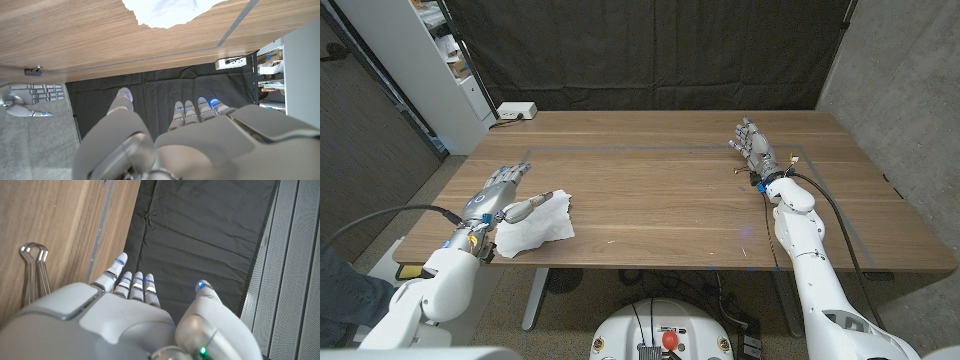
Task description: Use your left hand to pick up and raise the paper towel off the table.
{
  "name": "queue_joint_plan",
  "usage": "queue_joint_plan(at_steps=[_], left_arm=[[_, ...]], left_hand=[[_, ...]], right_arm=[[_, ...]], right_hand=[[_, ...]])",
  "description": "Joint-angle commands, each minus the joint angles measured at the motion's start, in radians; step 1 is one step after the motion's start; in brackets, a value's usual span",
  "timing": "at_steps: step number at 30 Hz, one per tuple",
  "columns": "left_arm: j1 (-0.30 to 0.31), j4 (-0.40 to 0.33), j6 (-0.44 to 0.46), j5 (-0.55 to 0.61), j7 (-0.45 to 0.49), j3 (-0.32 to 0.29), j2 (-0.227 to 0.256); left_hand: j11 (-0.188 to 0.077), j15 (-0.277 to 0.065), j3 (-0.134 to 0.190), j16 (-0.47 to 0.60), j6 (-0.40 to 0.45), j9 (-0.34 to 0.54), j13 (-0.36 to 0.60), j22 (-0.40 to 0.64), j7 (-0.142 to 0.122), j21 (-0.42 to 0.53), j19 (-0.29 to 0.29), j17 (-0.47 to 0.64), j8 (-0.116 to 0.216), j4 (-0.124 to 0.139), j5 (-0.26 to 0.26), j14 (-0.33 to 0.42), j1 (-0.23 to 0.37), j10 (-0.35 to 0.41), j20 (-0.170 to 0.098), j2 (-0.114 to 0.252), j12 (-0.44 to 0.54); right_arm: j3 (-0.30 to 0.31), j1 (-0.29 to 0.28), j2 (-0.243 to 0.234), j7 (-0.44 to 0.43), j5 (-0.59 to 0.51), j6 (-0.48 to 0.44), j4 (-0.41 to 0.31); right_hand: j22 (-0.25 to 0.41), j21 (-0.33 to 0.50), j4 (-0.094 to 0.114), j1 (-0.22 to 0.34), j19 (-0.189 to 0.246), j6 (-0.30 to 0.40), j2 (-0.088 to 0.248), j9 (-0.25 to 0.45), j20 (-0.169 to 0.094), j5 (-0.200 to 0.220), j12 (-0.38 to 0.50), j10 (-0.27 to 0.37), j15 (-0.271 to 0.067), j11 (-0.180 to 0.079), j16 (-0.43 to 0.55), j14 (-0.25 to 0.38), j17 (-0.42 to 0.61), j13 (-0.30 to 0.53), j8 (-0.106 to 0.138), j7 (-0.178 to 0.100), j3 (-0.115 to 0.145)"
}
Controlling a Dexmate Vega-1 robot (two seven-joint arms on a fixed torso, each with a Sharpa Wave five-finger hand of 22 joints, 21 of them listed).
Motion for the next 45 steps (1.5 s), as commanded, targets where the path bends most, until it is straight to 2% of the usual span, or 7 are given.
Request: queue_joint_plan(at_steps=[1,19,23,45], left_arm=[[0.013,-0.02,0.085,0.056,-0.035,0.03,0.025],[0.006,-0.013,0.167,0.075,-0.068,0.084,0.053],[0.006,-0.016,0.194,0.082,-0.087,0.098,0.057],[0.005,-0.006,0.287,0.119,-0.106,0.164,0.082]], left_hand=[[0.005,0.002,0.004,-0.005,-0.016,0.004,0.004,0.001,0.002,-0.002,-0.005,0.004,-0.002,-0.014,0.006,-0.014,0.024,-0.014,0.002,-0.003,-0.005],[0.014,0.008,0.006,0.0,0.006,0.004,0.006,0.001,0.003,0.002,0.015,0.004,0.01,-0.029,0.011,-0.002,0.064,-0.001,0.026,-0.02,0.001],[0.018,0.01,0.007,0.0,0.031,0.005,0.007,0.001,0.009,0.001,0.016,0.004,0.018,-0.031,0.013,0.001,0.076,0.004,0.027,-0.025,0.003],[0.018,0.013,0.007,0.002,0.032,0.005,0.007,0.002,0.009,0.001,0.022,0.005,0.015,-0.03,0.014,0.01,0.095,0.009,0.033,-0.032,0.005]], right_arm=[[-0.001,0.011,0.003,-0.002,0.001,0.005,0.019],[0.006,0.009,0.002,-0.004,0.002,0.006,0.025],[0.007,0.014,-0.001,-0.001,0.001,0.008,0.032],[0.013,0.034,-0.004,0.004,0.003,0.016,0.068]], right_hand=[[0.004,-0.001,0.001,0.004,0.007,0.007,0.008,0.0,-0.001,0.005,0.008,0.001,0.002,-0.002,0.008,0.009,0.003,0.002,0.004,-0.004,-0.003],[0.004,-0.007,0.001,0.004,0.009,0.007,0.01,0.0,0.0,0.004,0.008,0.002,0.002,-0.004,0.007,0.008,0.001,0.002,0.004,-0.004,-0.004],[0.004,-0.008,0.0,0.004,0.009,0.007,0.01,0.0,0.0,0.005,0.008,0.002,0.002,-0.005,0.007,0.008,0.001,0.002,0.004,-0.004,-0.005],[0.004,-0.016,0.0,0.004,0.012,0.007,0.011,0.0,0.002,0.005,0.008,0.002,0.002,-0.006,0.008,0.009,-0.001,0.002,0.004,-0.004,-0.007]])
